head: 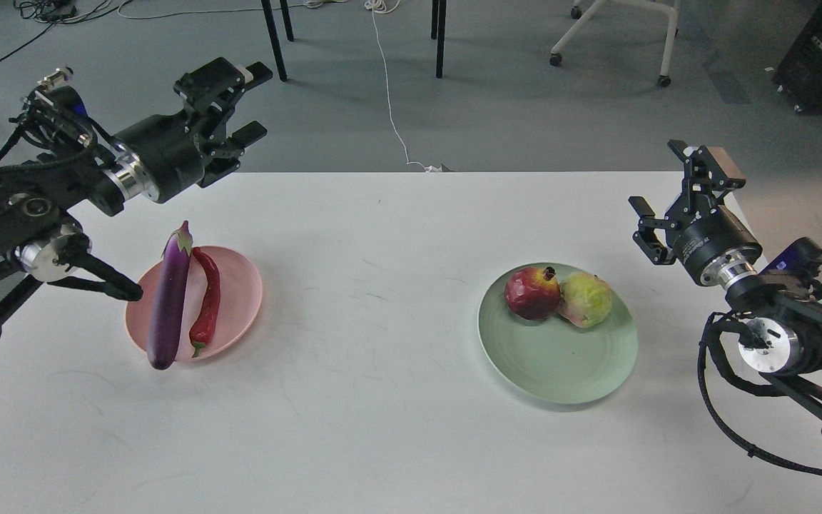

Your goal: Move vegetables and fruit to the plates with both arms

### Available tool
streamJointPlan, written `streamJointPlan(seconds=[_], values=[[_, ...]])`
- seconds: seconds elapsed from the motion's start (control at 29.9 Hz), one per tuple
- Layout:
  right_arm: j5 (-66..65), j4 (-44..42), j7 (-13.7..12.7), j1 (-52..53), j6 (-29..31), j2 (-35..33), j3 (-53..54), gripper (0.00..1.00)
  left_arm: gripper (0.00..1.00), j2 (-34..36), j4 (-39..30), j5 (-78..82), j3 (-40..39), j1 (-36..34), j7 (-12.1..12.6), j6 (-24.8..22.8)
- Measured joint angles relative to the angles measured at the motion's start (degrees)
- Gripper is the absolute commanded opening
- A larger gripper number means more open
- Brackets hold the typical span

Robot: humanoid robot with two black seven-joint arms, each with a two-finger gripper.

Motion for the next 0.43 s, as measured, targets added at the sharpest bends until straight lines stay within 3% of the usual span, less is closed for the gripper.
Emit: streamJointPlan(seconds=[0.17, 0.3, 0.43], values=[[0.0, 0.4, 0.0, 0.0, 0.8, -0.1, 0.1, 0.98, 0.98, -3.8, 0.1, -2.7, -8.7, 10.6, -5.5, 0.1], [0.1, 0.5, 0.0, -0.3, 3.5, -0.5, -0.1, 0.98, 0.98, -8.9, 0.5, -1.3, -17.3, 20.0, -6.3, -3.9], [0.1, 0.5, 0.0, -0.9, 5.6, -0.8, 0.1, 0.98, 0.98, -12.2, 0.5, 0.5, -19.7, 25.1, -6.4, -5.5]])
